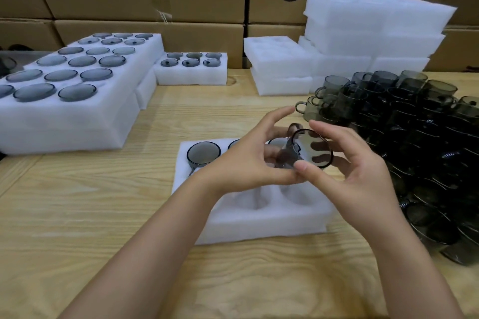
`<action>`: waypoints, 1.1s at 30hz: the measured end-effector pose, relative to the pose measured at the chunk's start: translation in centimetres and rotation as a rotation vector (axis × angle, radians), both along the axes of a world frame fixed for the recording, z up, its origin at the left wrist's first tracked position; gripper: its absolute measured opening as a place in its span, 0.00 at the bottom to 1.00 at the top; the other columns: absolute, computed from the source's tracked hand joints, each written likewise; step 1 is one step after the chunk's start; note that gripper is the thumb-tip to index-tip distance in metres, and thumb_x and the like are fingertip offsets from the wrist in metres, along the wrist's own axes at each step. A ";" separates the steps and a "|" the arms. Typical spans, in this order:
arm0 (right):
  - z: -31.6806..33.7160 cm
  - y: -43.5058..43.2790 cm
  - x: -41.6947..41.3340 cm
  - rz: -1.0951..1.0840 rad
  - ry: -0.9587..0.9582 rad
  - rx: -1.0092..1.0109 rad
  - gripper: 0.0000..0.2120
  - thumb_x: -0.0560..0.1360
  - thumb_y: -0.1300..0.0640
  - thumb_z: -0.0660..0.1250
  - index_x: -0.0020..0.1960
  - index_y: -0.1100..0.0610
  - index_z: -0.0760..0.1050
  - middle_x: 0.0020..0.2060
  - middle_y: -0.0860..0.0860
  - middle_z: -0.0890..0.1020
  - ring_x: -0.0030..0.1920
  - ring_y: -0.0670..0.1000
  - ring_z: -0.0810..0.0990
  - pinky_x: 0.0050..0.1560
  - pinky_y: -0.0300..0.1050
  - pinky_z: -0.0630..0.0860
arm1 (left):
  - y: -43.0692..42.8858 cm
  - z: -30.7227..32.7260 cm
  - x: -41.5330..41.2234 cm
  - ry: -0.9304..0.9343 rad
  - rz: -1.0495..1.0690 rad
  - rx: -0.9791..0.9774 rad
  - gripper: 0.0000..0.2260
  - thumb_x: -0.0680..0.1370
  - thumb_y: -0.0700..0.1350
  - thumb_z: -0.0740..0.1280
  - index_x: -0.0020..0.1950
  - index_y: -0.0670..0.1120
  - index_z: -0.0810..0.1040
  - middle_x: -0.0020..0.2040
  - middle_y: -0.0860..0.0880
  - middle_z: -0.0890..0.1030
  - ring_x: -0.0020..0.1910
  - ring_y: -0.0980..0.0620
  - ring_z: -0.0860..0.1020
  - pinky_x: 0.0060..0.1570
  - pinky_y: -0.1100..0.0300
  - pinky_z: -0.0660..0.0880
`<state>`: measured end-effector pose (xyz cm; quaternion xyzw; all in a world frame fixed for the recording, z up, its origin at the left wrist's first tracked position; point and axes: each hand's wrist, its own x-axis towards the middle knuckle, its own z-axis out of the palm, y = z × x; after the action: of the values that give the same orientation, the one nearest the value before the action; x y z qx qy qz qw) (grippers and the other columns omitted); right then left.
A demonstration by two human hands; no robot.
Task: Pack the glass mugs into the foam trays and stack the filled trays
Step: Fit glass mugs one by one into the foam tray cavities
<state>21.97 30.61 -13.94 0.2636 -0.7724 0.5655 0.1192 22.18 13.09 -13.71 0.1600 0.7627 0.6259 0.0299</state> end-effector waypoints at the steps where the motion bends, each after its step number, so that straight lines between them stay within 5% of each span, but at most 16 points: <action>1: 0.1 0.1 0.0 -0.023 -0.004 0.007 0.29 0.63 0.46 0.72 0.63 0.50 0.75 0.55 0.40 0.77 0.57 0.41 0.76 0.55 0.37 0.74 | 0.0 0.0 0.0 0.016 0.011 -0.030 0.38 0.68 0.40 0.76 0.73 0.57 0.64 0.64 0.52 0.75 0.55 0.53 0.81 0.57 0.57 0.77; 7: -0.4 -0.1 -0.1 -0.039 -0.057 0.134 0.38 0.54 0.35 0.70 0.62 0.47 0.74 0.49 0.42 0.74 0.52 0.40 0.75 0.54 0.35 0.71 | 0.5 -0.7 0.4 0.141 0.006 -0.301 0.35 0.66 0.45 0.79 0.69 0.57 0.68 0.63 0.60 0.77 0.64 0.63 0.73 0.66 0.57 0.70; 10: -0.4 -0.1 -0.2 -0.020 -0.051 0.194 0.31 0.54 0.35 0.71 0.56 0.39 0.74 0.48 0.43 0.74 0.49 0.39 0.75 0.49 0.27 0.69 | 0.8 -0.9 0.4 0.159 0.013 -0.411 0.35 0.65 0.51 0.76 0.69 0.56 0.66 0.61 0.60 0.78 0.64 0.62 0.72 0.67 0.55 0.67; 15: -0.3 0.5 -0.5 -0.037 -0.064 0.272 0.19 0.54 0.40 0.74 0.44 0.33 0.74 0.45 0.42 0.75 0.45 0.40 0.75 0.45 0.34 0.70 | 1.1 -1.2 0.2 0.238 0.024 -0.589 0.22 0.68 0.53 0.76 0.59 0.51 0.76 0.54 0.58 0.78 0.59 0.62 0.73 0.73 0.58 0.49; 18: -0.4 0.5 -0.6 -0.042 -0.041 0.326 0.18 0.56 0.41 0.74 0.43 0.32 0.72 0.44 0.41 0.74 0.45 0.37 0.73 0.44 0.29 0.67 | 1.1 -1.4 0.4 0.279 0.048 -0.594 0.24 0.68 0.53 0.77 0.61 0.51 0.77 0.60 0.54 0.77 0.65 0.62 0.66 0.68 0.72 0.44; 20: -0.5 0.5 -0.7 -0.038 -0.026 0.351 0.18 0.57 0.42 0.73 0.44 0.31 0.71 0.44 0.41 0.74 0.45 0.35 0.72 0.43 0.24 0.65 | 1.2 -1.1 0.4 0.311 0.043 -0.603 0.24 0.67 0.52 0.78 0.61 0.51 0.77 0.59 0.51 0.77 0.64 0.59 0.68 0.66 0.76 0.46; 24: -0.6 0.5 -0.9 -0.020 -0.044 0.368 0.19 0.57 0.43 0.74 0.46 0.33 0.72 0.45 0.42 0.73 0.46 0.35 0.71 0.45 0.23 0.64 | 1.2 -0.8 0.5 0.321 0.013 -0.597 0.20 0.67 0.50 0.72 0.56 0.44 0.78 0.48 0.47 0.79 0.52 0.50 0.74 0.58 0.59 0.68; 27: -0.6 0.5 -0.8 -0.036 -0.053 0.383 0.19 0.57 0.41 0.73 0.46 0.33 0.73 0.44 0.42 0.72 0.46 0.36 0.70 0.45 0.23 0.63 | 1.0 -0.6 0.8 0.303 -0.007 -0.588 0.23 0.66 0.47 0.67 0.59 0.42 0.78 0.54 0.44 0.79 0.55 0.52 0.73 0.56 0.67 0.66; 30: -0.8 0.3 -0.8 -0.069 -0.052 0.461 0.19 0.57 0.40 0.71 0.47 0.34 0.72 0.43 0.42 0.71 0.49 0.40 0.70 0.45 0.24 0.62 | 0.6 -0.2 0.9 0.254 0.058 -0.441 0.26 0.63 0.49 0.64 0.59 0.44 0.78 0.56 0.50 0.80 0.59 0.54 0.75 0.60 0.58 0.70; 33: -1.3 -0.4 -0.6 -0.113 -0.008 0.601 0.24 0.60 0.40 0.71 0.54 0.45 0.78 0.44 0.45 0.70 0.51 0.46 0.67 0.43 0.30 0.61 | 0.6 -0.3 0.8 0.274 0.209 -0.275 0.20 0.64 0.48 0.62 0.52 0.43 0.79 0.51 0.50 0.82 0.55 0.53 0.78 0.58 0.55 0.73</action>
<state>21.34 30.18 -15.22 0.2416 -0.9189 0.3051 0.0641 23.00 13.65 -13.98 0.1580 0.8503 0.4881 -0.1176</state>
